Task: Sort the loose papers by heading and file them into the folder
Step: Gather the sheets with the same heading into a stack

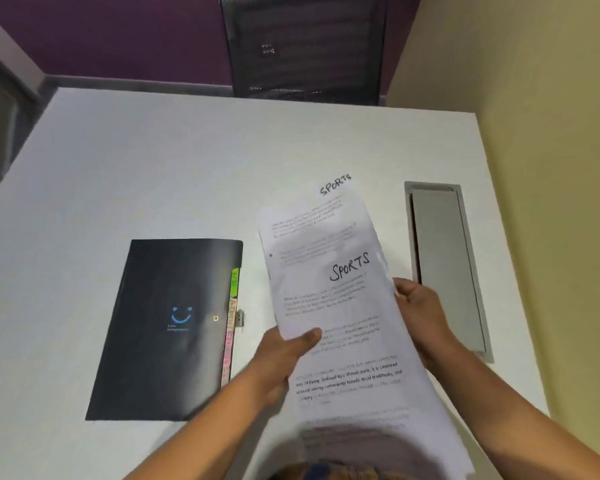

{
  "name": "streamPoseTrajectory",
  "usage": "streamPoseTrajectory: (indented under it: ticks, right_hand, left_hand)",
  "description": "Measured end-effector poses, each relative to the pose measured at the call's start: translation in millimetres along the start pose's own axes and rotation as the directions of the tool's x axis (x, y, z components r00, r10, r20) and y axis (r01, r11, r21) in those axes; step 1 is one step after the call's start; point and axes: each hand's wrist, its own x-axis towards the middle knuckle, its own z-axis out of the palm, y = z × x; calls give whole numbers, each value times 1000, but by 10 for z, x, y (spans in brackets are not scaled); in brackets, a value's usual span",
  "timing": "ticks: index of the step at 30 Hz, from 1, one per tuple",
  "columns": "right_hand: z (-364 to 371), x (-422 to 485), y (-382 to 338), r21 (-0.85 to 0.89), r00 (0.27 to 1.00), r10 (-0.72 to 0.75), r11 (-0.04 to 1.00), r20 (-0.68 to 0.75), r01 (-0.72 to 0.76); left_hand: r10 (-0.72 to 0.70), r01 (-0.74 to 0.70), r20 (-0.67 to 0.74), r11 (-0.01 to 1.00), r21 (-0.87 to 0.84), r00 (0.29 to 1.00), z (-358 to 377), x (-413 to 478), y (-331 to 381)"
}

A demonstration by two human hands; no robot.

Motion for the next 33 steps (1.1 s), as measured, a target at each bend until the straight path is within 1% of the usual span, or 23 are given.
streamPoseTrajectory:
  ticks: [2,5,7,9,10,12,14,15,16,17,18,19,20,21,22,23,24,25,26,28,30,33]
  right_hand:
    - [-108,-86,282,-24,998,64,998,-11,-64]
    - [-291,-195,632,-48,987,158,986,39,-157]
    - [-394,-248,744,-74,978,183,982,104,-176]
    - [-483,-318,727,-120,955,192,978,224,-169]
    - [-525,-349,702,-148,927,207,975,312,-168]
    - [-593,-384,667,-209,835,272,959,479,-192]
    - [-644,-367,674,-228,750,322,946,578,-230]
    - [-659,-349,674,-193,723,331,943,606,-270]
    - [-675,-318,667,-125,718,322,941,618,-315]
    - [-686,-278,656,5,710,317,911,629,-411]
    - [-685,-239,643,147,713,317,850,626,-507]
    - [-659,-222,600,265,726,310,785,614,-560]
    - [-627,-223,543,341,743,306,741,595,-578]
    - [-593,-212,485,349,776,277,772,567,-531]
    - [-538,-197,426,280,833,231,868,502,-410]
    - [-488,-175,368,159,902,161,957,401,-242]
    - [-434,-159,297,32,953,58,997,298,-71]
    - [-400,-117,252,-35,975,-32,999,218,41]
    - [-362,-88,192,-42,984,-103,993,147,111]
    - [-321,-36,101,-42,979,-200,979,52,202]
    - [-284,-13,-2,-28,965,-261,965,8,261]
    - [-248,-34,-115,41,949,-315,948,-16,316]
  left_hand:
    - [0,0,1,998,62,1000,-27,-49,-270]
    - [-5,5,-4,996,87,1000,-48,-88,-421]
    - [5,-5,9,996,89,1000,-50,-71,-416]
    - [22,-23,31,998,59,999,-46,-58,-350]
    - [32,-34,48,999,41,998,-42,-49,-304]
    - [59,-59,99,998,-2,993,-32,-25,-220]
    - [79,-76,122,997,-26,989,-4,-15,-155]
    - [90,-88,108,996,-23,990,19,-17,-126]
    - [103,-103,86,995,-10,991,45,-21,-101]
    - [120,-121,65,993,3,991,71,-28,-77]
    - [138,-139,55,990,13,989,97,-32,-54]
    - [158,-159,50,987,16,986,115,-33,-36]
    - [180,-181,49,983,16,983,129,-34,-11]
    - [201,-202,54,979,11,978,155,-45,25]
    - [226,-227,56,974,7,972,175,-51,68]
    - [263,-265,60,964,19,963,202,-62,121]
    - [316,-318,51,947,52,948,231,-73,181]
    - [378,-379,27,921,96,925,259,-80,251]
    - [442,-438,3,888,143,897,283,-82,323]
    - [555,-537,-23,814,221,832,328,-74,469]
    - [643,-609,-17,732,305,766,360,-73,615]
    - [728,-682,19,632,368,685,360,-52,725]
